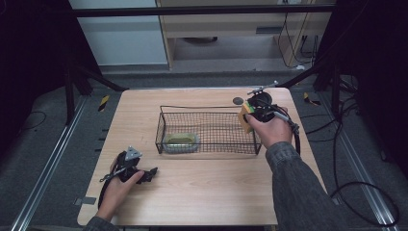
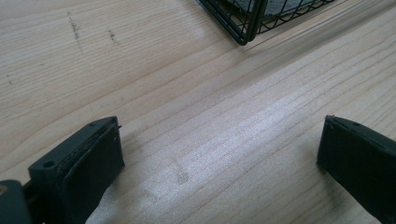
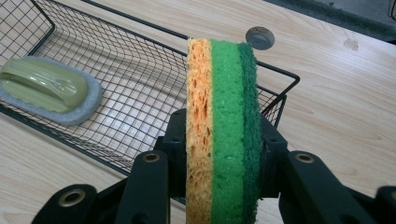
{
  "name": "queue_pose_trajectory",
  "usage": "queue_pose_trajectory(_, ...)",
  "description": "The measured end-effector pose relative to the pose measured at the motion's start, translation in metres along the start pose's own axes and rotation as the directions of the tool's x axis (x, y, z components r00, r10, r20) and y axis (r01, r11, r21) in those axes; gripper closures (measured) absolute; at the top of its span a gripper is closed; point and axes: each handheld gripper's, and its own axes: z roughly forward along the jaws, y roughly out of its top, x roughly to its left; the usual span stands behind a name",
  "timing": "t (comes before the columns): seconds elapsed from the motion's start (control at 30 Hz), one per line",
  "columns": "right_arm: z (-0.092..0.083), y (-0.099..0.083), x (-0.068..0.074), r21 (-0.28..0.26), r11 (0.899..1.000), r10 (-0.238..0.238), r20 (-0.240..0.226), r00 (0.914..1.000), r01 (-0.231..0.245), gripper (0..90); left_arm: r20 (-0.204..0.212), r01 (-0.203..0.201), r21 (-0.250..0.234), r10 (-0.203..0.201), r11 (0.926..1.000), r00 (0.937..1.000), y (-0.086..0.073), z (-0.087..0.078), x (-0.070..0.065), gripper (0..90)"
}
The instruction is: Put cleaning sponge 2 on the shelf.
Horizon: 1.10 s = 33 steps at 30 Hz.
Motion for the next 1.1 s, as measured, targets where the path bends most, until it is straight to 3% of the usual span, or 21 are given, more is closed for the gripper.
queue_pose_trajectory(0.5,0.018,-0.003,-0.005,0.027,1.0,0.012,0.017,0.9998,-0.013,64.6,0.0,0.0,-0.002,0.0,1.0,1.0,0.0,0.0,0.0,0.0)
queue_pose_trajectory(1.1,0.057,-0.006,-0.018,0.077,0.994,0.071,0.033,0.9969,-0.073,64.6,0.005,-0.003,-0.002,0.003,1.0,1.0,0.001,0.001,0.001,0.0)
